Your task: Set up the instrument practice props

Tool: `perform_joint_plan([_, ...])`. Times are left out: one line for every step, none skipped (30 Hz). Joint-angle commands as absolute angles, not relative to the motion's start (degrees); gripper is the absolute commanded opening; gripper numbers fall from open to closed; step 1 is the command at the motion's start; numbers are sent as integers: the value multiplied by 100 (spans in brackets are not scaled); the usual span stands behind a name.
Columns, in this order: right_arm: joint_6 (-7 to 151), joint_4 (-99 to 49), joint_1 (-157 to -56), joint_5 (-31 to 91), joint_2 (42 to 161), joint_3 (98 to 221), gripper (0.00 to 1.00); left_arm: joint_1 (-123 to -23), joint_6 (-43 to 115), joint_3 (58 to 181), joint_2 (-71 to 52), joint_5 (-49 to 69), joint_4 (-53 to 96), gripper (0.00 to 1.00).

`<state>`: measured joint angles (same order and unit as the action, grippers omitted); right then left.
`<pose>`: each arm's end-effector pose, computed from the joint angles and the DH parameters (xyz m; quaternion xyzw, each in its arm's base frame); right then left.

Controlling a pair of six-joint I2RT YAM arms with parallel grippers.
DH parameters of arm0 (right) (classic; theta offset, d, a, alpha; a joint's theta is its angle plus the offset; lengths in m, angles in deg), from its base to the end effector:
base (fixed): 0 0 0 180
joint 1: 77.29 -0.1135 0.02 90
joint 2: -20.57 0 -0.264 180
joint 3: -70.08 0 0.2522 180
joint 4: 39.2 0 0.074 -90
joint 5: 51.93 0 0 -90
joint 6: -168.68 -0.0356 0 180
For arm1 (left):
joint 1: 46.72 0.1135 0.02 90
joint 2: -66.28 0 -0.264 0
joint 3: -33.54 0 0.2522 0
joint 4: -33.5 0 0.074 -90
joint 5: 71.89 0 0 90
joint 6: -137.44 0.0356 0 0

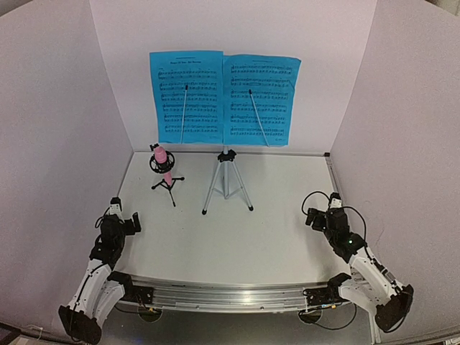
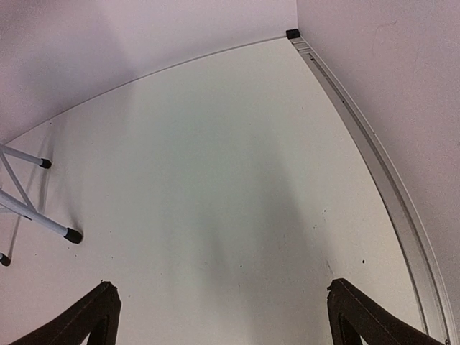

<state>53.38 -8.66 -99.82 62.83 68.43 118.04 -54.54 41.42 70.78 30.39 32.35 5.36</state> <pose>0.1782 0.0578 0.2558 0.1269 0.8449 0.0266 0.5189 0.1549 -0.0124 0.2253 -0.0517 0.8460 0.0421 0.5289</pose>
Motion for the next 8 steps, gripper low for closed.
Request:
perform_joint_plan([5379, -994, -9975, 6463, 6697, 11736, 98, -5417, 4078, 7060, 3094, 3280, 846, 100])
perform_joint_plan([5380, -997, -9973, 6480, 6674, 11721, 98, -5418, 4074, 7060, 3087, 3268, 848, 100])
perform_joint_plan([5378, -1000, -9973, 6492, 6650, 11707, 98, -5419, 4069, 7054, 3079, 3262, 855, 100])
perform_joint_plan([5374, -1007, -9975, 6499, 6626, 11693, 98, -5417, 4065, 7047, 3074, 3259, 866, 100])
perform_joint_plan([5368, -1010, -9974, 6505, 6598, 11678, 98, -5410, 4064, 7051, 3070, 3255, 870, 100])
perform_joint_plan([5367, -1007, -9976, 6510, 6577, 11656, 98, -5411, 4062, 7050, 3065, 3264, 869, 100])
perform_joint_plan([5362, -1013, -9978, 6517, 6551, 11638, 98, -5411, 4057, 7052, 3057, 3284, 877, 100])
perform_joint_plan([5351, -1014, -9978, 6530, 6521, 11621, 98, -5410, 4046, 7052, 3056, 3300, 877, 100])
